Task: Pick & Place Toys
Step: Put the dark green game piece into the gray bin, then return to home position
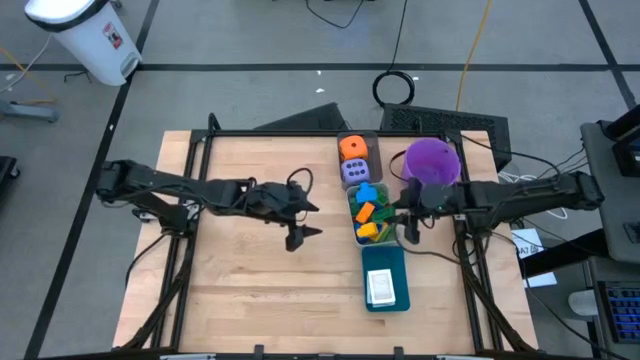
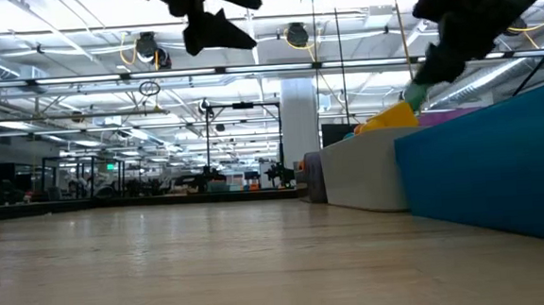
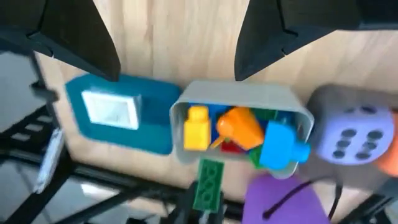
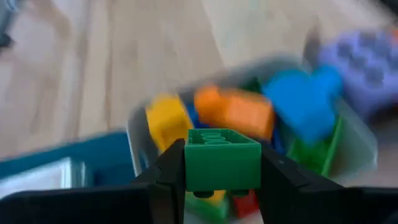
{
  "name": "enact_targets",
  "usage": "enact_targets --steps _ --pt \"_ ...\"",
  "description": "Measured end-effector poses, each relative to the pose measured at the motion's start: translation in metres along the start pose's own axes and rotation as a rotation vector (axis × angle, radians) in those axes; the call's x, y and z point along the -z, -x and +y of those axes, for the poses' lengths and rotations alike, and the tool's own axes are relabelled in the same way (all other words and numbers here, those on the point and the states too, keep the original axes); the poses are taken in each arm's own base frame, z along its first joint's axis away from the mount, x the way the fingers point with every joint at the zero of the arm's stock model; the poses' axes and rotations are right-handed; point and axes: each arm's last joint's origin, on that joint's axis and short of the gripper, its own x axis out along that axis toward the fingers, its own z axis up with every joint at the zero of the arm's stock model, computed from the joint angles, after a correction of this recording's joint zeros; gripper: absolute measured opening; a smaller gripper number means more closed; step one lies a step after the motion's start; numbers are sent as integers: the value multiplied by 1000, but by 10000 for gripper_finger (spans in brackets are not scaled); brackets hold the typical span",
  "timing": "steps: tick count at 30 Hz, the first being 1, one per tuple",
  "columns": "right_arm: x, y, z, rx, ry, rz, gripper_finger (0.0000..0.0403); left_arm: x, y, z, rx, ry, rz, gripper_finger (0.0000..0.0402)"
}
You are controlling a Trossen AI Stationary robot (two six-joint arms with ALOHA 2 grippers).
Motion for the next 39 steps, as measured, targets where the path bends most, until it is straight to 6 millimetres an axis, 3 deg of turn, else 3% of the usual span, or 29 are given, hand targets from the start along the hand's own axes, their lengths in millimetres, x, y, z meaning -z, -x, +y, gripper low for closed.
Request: enact_targets --steps 11,17,31,39 --pt "39 -13 -4 23 6 157 124 4 -14 4 -14 8 12 322" --pt "30 -14 -2 -4 36 54 133 4 -14 4 -14 7 9 322" --pt "5 -16 3 -25 42 -196 252 4 -15 4 -14 5 10 322" --pt "0 -14 4 -38 38 -253 271 4 -15 4 -12 -37 12 321"
